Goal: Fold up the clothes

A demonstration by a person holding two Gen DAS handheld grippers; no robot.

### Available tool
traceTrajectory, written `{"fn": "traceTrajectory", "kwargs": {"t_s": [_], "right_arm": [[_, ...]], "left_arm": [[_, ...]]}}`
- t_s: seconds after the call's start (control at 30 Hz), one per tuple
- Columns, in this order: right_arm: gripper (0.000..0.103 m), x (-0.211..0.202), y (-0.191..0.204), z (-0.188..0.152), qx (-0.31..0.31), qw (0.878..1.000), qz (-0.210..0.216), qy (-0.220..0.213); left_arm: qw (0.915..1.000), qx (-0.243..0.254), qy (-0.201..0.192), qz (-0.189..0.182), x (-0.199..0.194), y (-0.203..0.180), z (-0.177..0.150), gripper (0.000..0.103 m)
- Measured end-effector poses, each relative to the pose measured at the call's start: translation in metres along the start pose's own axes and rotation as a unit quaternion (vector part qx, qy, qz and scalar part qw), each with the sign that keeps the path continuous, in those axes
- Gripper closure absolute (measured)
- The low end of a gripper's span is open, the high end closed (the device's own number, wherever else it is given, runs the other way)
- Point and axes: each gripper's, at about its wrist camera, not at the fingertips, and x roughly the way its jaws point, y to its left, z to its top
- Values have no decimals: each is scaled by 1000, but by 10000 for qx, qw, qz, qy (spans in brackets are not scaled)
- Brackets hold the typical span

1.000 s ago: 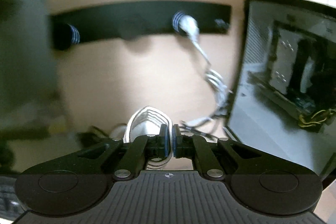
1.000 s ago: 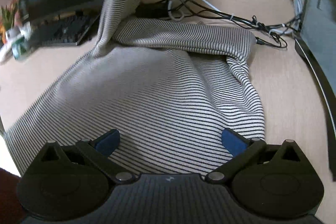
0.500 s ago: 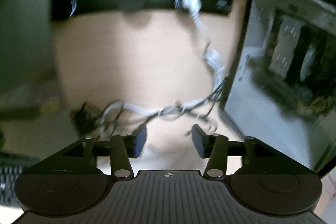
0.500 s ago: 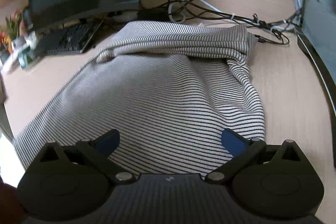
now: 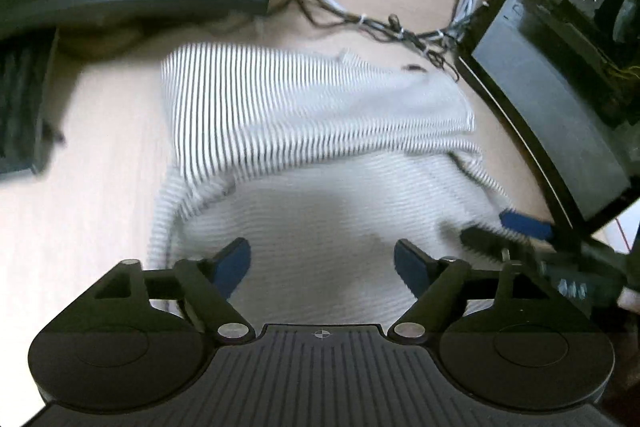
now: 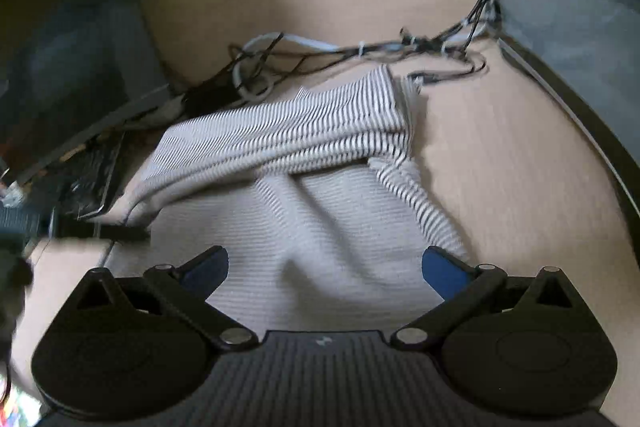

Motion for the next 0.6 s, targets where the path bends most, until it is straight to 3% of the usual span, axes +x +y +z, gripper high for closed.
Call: {"fn": "traceTrajectory", "kwargs": {"t_s": [0.1, 0.23, 0.4, 0.5, 0.6], "right_arm": [[0, 0, 6, -4, -103, 9995, -305, -58], [0, -11, 7, -14, -250, 9955, -910, -11], [0, -32, -2, -34, -181, 9846, -1696, 385], [0, -47, -1, -32, 61, 9818, -1831, 507], [0, -57, 8, -14, 134, 9846, -1702, 381]], "left_arm": [[9993, 227, -237, -181, 2, 3, -14, 7], [9959, 583, -542, -439, 4, 2, -22, 4], [9897, 836, -908, -726, 6, 7, -30, 0], [9883, 780, -989, -859, 6, 10, -31, 0], [9880, 752, -997, -913, 9, 10, -28, 0]]}}
